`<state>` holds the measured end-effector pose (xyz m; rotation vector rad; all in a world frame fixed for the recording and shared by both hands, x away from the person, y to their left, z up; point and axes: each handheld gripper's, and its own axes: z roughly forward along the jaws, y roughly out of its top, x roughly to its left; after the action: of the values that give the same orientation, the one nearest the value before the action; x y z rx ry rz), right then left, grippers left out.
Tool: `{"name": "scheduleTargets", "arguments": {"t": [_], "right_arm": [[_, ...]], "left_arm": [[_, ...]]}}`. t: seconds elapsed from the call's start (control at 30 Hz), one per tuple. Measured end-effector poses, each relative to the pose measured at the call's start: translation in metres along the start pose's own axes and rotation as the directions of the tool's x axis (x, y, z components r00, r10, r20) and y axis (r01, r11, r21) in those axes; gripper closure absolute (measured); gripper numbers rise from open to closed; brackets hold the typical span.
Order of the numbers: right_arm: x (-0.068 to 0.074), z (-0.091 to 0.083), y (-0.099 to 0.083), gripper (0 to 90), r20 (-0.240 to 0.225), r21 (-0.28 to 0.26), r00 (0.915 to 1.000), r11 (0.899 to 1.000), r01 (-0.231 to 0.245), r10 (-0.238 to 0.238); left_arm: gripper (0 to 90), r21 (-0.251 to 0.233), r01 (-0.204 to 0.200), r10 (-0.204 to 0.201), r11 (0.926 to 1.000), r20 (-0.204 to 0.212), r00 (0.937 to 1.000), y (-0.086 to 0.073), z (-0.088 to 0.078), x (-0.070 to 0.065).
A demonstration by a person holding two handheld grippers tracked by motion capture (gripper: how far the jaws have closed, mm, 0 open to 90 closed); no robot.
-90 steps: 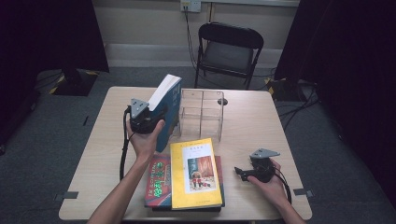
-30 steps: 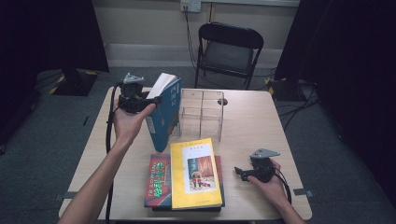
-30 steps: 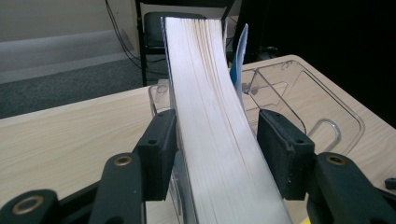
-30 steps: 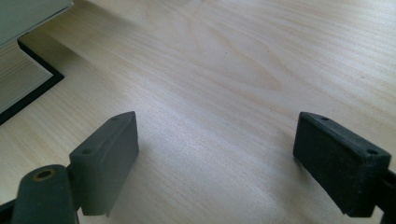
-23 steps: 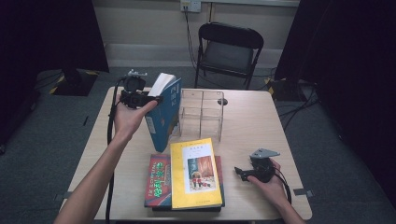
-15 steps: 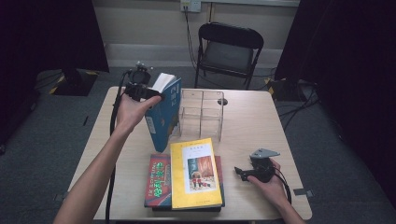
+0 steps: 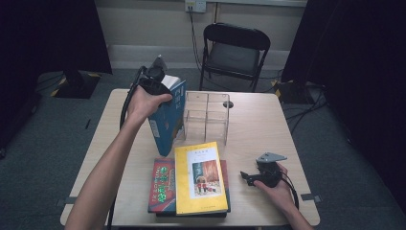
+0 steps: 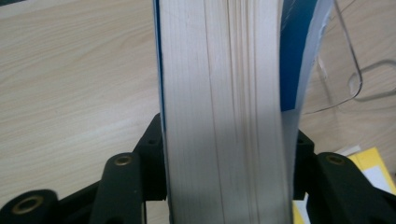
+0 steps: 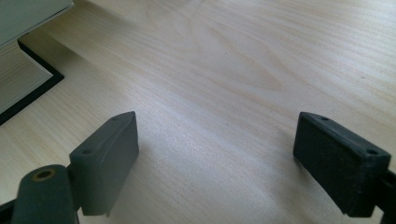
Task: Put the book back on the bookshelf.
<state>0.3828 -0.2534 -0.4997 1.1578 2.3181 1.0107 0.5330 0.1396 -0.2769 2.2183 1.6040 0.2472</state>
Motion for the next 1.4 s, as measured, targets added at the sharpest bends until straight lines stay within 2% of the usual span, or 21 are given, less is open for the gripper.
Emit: {"name": "scheduleTargets", "arguments": {"t": [0.07,0.1,0.2,0.43,0.57,0.67,0.7,0.87,1.0,1.17,1.2,1.37,1.4], "right_arm": [[0.0,0.0,0.0,14.0,-0.001,0.0,1.0,1.0,0.001,-0.001],[0.0,0.0,0.0,14.0,-0.001,0.0,1.0,1.0,0.001,-0.001],[0.0,0.0,0.0,14.0,-0.002,0.0,1.0,1.0,0.001,-0.001],[0.0,0.0,0.0,14.0,-0.003,-0.001,1.0,1.0,0.003,-0.003],[0.0,0.0,0.0,14.0,-0.004,0.0,1.0,1.0,0.003,-0.003],[0.0,0.0,0.0,14.0,-0.005,0.001,1.0,1.0,0.002,-0.002],[0.0,0.001,0.001,14.0,-0.005,0.001,1.0,1.0,0.003,-0.003],[0.0,0.001,0.001,14.0,-0.006,0.0,1.0,1.0,0.004,-0.004],[-0.001,0.001,0.001,14.0,-0.006,0.001,1.0,1.0,0.004,-0.004],[-0.001,0.001,0.001,14.0,-0.006,0.001,1.0,1.0,0.005,-0.005],[0.0,0.001,0.001,14.0,-0.006,0.001,1.0,1.0,0.005,-0.005],[0.0,0.001,0.001,14.0,-0.006,0.0,1.0,1.0,0.005,-0.005],[0.0,0.001,0.001,14.1,-0.006,0.0,1.0,1.0,0.005,-0.005]], "left_arm": [[49.9,0.01,0.009,-0.009,0.9999,0.022,0.9997,-0.001,0.006,0.004],[50.9,0.01,0.009,-0.009,0.9999,0.022,0.9997,-0.001,0.006,0.004],[53.7,0.04,-0.032,0.031,0.9987,0.009,0.9995,-0.001,0.006,0.004],[60.7,0.051,-0.03,0.029,0.9982,0.014,0.9995,-0.001,0.003,-0.001],[61.2,0.052,-0.009,0.009,0.9986,0.012,0.9999,0.0,0.002,-0.003],[61.3,0.061,-0.008,0.007,0.9981,0.013,0.9999,0.003,0.001,-0.002],[61.3,0.071,0.016,-0.017,0.9973,0.015,0.9997,0.004,0.002,-0.001],[61.4,0.057,0.041,-0.042,0.9975,0.016,0.999,0.008,0.001,0.001],[61.5,0.034,0.043,-0.044,0.9985,0.014,0.9989,0.011,-0.002,0.002],[61.4,0.032,0.045,-0.045,0.9985,-0.004,0.999,0.021,-0.005,-0.001],[61.4,0.033,0.037,-0.037,0.9988,-0.008,0.9993,0.024,-0.004,-0.002],[61.4,0.015,0.067,-0.067,0.9976,-0.007,0.9977,0.031,0.003,-0.002],[61.4,0.01,0.062,-0.062,0.998,-0.012,0.998,0.033,0.004,-0.002]]}}
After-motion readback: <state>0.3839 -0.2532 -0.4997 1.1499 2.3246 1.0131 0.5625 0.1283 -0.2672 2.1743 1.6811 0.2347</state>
